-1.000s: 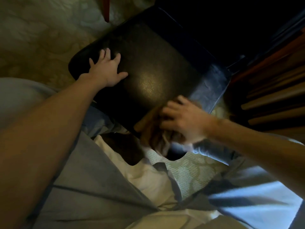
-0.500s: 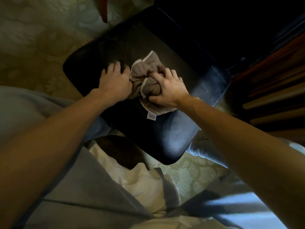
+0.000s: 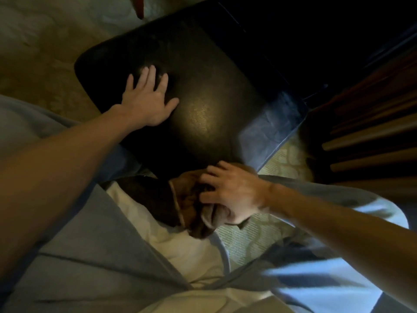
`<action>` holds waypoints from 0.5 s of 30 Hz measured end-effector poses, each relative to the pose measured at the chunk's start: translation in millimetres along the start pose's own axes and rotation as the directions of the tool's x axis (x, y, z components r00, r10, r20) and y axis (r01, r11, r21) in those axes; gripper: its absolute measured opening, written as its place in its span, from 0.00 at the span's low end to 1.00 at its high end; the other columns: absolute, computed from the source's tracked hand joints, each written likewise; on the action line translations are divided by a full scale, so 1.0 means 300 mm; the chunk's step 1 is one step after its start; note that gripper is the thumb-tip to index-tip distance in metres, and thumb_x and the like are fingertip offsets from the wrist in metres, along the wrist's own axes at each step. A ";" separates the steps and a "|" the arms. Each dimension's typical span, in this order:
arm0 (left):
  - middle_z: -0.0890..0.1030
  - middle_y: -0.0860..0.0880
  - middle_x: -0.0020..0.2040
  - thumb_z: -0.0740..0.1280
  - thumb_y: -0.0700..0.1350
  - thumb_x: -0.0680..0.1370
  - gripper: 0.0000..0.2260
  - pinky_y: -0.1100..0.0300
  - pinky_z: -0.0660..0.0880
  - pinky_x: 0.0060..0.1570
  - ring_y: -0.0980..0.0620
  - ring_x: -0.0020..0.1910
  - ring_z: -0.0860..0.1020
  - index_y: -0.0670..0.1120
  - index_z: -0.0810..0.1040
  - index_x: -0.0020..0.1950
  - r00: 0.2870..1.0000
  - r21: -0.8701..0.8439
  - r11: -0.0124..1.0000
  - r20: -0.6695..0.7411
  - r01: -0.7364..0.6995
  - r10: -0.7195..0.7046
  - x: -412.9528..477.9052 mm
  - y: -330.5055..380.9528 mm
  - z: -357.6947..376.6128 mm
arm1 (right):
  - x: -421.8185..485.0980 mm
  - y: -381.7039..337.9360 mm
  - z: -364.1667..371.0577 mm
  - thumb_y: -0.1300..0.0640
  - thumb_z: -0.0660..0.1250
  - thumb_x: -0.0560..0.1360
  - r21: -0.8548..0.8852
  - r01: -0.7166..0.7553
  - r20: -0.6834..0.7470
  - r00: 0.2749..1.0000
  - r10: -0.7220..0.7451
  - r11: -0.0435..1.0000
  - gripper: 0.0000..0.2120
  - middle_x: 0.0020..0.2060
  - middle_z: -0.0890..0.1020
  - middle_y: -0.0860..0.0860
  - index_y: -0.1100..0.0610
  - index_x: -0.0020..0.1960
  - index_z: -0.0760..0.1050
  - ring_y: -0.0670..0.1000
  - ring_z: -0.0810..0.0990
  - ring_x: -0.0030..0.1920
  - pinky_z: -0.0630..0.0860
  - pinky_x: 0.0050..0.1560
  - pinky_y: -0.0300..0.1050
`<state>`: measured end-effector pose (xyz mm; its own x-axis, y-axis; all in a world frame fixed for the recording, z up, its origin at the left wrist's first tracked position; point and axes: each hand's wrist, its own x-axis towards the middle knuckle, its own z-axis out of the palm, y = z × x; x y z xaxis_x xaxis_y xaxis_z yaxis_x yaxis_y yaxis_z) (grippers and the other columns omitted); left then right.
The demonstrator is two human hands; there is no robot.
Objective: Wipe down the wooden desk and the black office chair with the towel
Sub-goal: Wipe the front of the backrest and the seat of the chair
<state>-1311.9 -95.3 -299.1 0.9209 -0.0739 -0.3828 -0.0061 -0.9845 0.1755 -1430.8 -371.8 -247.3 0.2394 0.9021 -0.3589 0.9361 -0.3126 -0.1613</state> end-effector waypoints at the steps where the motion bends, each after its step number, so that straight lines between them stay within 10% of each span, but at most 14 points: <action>1: 0.39 0.42 0.84 0.45 0.68 0.83 0.35 0.40 0.40 0.79 0.43 0.82 0.38 0.50 0.41 0.84 1.000 0.010 1.000 -0.010 0.010 -0.010 -0.002 0.006 -0.001 | 0.006 0.028 -0.032 0.38 0.71 0.64 -0.013 -0.046 -0.048 0.998 0.045 0.999 0.26 0.56 0.77 0.57 0.50 0.58 0.79 0.60 0.74 0.54 0.72 0.52 0.53; 5: 0.44 0.39 0.84 0.50 0.64 0.84 0.34 0.41 0.43 0.80 0.40 0.83 0.42 0.46 0.48 0.84 0.995 0.011 0.999 -0.097 0.032 -0.031 -0.026 0.025 -0.004 | 0.041 0.185 -0.150 0.38 0.69 0.65 0.026 -0.459 -0.354 0.826 0.438 0.888 0.33 0.59 0.76 0.64 0.57 0.63 0.77 0.66 0.74 0.57 0.73 0.53 0.58; 9: 0.54 0.36 0.82 0.59 0.57 0.83 0.28 0.43 0.50 0.79 0.38 0.82 0.52 0.44 0.63 0.80 0.966 0.003 0.996 -0.240 -0.093 0.091 -0.069 0.076 0.001 | 0.112 0.319 -0.193 0.39 0.68 0.66 0.145 -0.701 -0.343 0.626 0.700 0.698 0.34 0.66 0.69 0.60 0.55 0.67 0.69 0.65 0.69 0.64 0.72 0.58 0.63; 15: 0.43 0.40 0.84 0.49 0.61 0.85 0.33 0.43 0.44 0.80 0.41 0.83 0.42 0.46 0.45 0.84 0.993 0.069 0.992 -0.046 -0.104 0.107 -0.069 0.095 0.064 | 0.184 0.307 -0.072 0.37 0.66 0.68 0.270 -0.691 -0.185 0.647 0.740 0.671 0.37 0.68 0.70 0.55 0.52 0.72 0.63 0.61 0.69 0.67 0.71 0.62 0.67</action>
<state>-1338.6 -125.0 -303.6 0.9320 -0.1715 -0.3193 -0.1285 -0.9801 0.1513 -1325.9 -344.4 -262.0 0.8952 0.4070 -0.1814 0.3931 -0.9131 -0.1086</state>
